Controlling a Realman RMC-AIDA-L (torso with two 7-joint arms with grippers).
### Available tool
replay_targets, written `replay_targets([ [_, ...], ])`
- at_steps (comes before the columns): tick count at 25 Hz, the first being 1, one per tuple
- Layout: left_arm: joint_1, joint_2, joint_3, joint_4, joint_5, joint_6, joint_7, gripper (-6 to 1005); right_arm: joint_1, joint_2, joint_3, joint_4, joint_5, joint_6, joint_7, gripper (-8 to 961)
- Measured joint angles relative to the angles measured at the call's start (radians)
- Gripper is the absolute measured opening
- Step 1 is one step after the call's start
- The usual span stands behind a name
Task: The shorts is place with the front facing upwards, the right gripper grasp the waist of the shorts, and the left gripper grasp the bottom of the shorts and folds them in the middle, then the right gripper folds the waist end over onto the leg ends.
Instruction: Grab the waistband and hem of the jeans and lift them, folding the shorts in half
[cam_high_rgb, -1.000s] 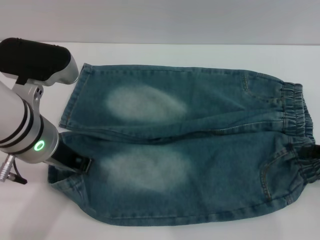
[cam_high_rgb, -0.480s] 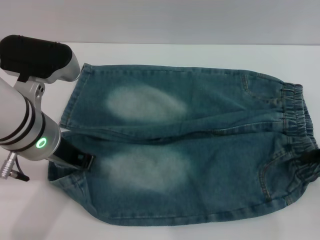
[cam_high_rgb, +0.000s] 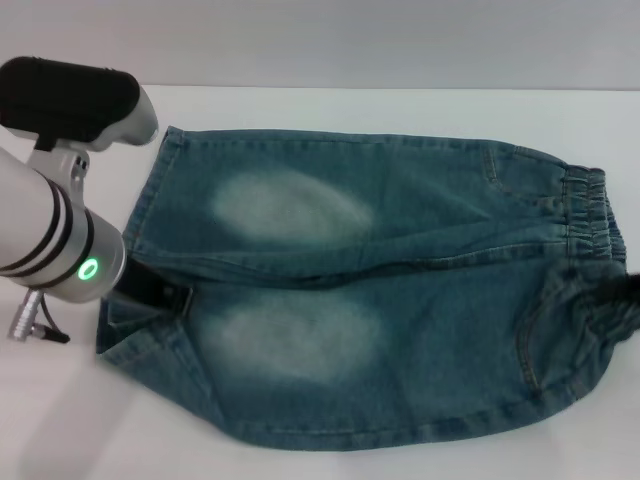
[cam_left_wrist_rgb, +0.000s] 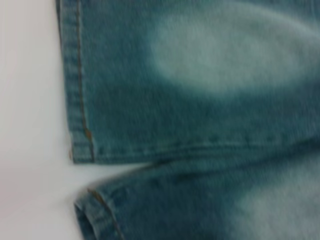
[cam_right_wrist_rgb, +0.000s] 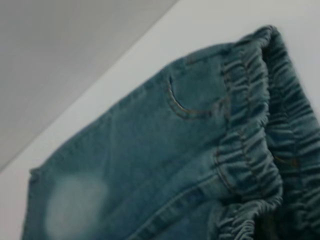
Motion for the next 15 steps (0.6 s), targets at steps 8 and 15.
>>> replay_targets([
  [8,0.007,0.001,-0.06,-0.021,0.004,0.133,0.046,1,0.017,0.0,0.096,0.015,0.082,0.009,-0.033,8],
  [15,0.008,0.002,-0.155,-0.049,0.004,0.268,0.096,1,0.063,0.003,0.187,0.069,0.133,-0.046,-0.056,7],
])
